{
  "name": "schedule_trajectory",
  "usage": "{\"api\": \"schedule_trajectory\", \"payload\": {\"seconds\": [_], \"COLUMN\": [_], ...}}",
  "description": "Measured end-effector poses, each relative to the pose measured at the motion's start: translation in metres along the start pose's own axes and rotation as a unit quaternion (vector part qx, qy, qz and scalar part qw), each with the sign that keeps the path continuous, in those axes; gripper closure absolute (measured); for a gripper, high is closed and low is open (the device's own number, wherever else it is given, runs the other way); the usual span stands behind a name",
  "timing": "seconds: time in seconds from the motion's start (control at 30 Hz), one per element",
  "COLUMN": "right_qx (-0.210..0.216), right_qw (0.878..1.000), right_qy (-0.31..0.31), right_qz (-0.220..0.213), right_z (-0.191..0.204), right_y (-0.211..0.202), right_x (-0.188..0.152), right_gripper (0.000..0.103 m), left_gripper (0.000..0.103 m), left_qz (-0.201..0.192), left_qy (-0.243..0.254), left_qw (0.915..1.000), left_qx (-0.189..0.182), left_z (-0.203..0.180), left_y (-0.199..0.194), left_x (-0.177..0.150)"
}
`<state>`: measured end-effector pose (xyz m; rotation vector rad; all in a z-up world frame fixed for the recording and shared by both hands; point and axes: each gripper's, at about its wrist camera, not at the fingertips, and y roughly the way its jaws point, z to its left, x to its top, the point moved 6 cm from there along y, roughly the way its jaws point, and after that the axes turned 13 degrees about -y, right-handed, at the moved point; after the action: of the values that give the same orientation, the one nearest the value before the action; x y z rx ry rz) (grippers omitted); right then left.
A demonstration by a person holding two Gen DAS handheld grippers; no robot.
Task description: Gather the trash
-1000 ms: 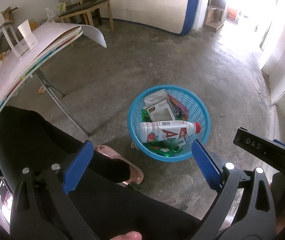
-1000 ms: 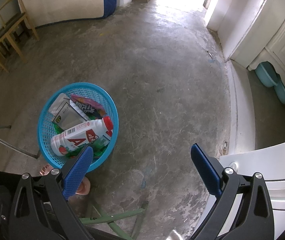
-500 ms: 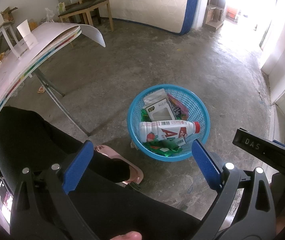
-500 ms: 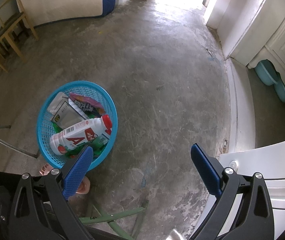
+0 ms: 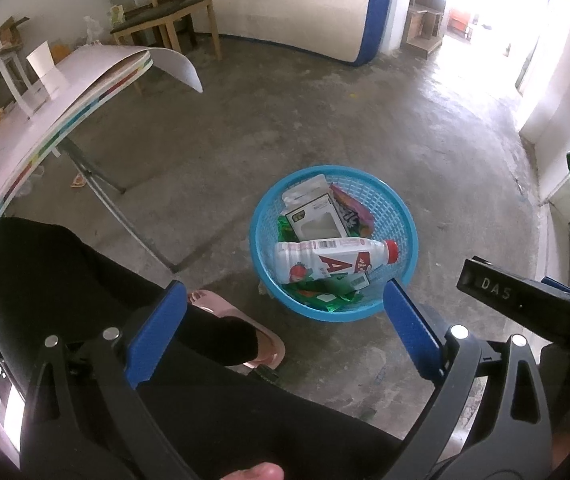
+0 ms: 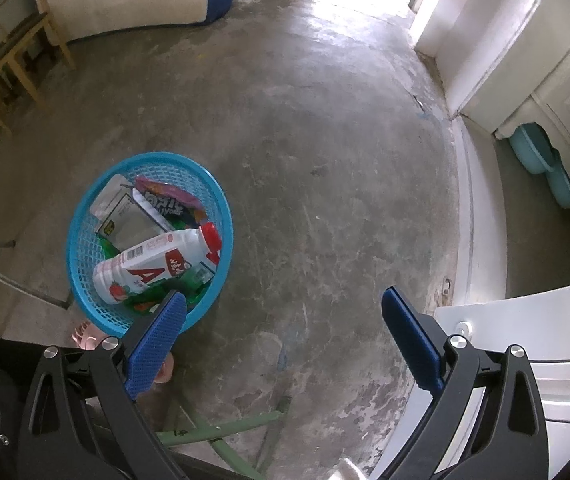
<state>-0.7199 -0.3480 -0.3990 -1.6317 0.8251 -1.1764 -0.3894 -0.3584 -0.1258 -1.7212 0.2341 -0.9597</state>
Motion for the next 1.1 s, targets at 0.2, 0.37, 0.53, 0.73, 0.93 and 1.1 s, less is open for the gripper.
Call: {"api": "schedule_trajectory", "payload": {"seconds": [0.2,0.37,0.53,0.73,0.93,1.1], "right_qx": [0.004,0.007,0.007,0.012,0.016,0.014], "right_qw": [1.000,1.000,1.000,1.000,1.000,1.000], "right_qy": [-0.002,-0.003,-0.003,0.002,0.005,0.003], "right_qz": [0.003,0.008,0.008,0.020,0.022,0.027], "right_z": [0.000,0.001,0.001,0.001,-0.002,-0.003], "right_y": [0.003,0.006,0.006,0.011,0.011,0.012], "right_x": [0.001,0.003,0.004,0.003,0.002,0.002], "right_gripper": [0.008,0.008,0.008,0.008,0.008,0.008], "left_gripper": [0.008,0.008,0.008,0.008,0.008,0.008], "left_qz": [0.000,0.004,0.004,0.003,0.005,0.005], "left_qy": [0.000,-0.004,-0.005,-0.002,-0.003,-0.004], "left_qw": [1.0000,1.0000,1.0000,1.0000,1.0000,1.0000], "left_qx": [-0.002,-0.004,-0.005,0.000,-0.002,-0.001], "left_z": [0.000,0.000,0.000,0.001,0.001,0.001], "left_y": [0.001,0.001,0.000,-0.001,-0.002,-0.002], "left_x": [0.000,0.000,-0.001,-0.001,-0.002,-0.002]}}
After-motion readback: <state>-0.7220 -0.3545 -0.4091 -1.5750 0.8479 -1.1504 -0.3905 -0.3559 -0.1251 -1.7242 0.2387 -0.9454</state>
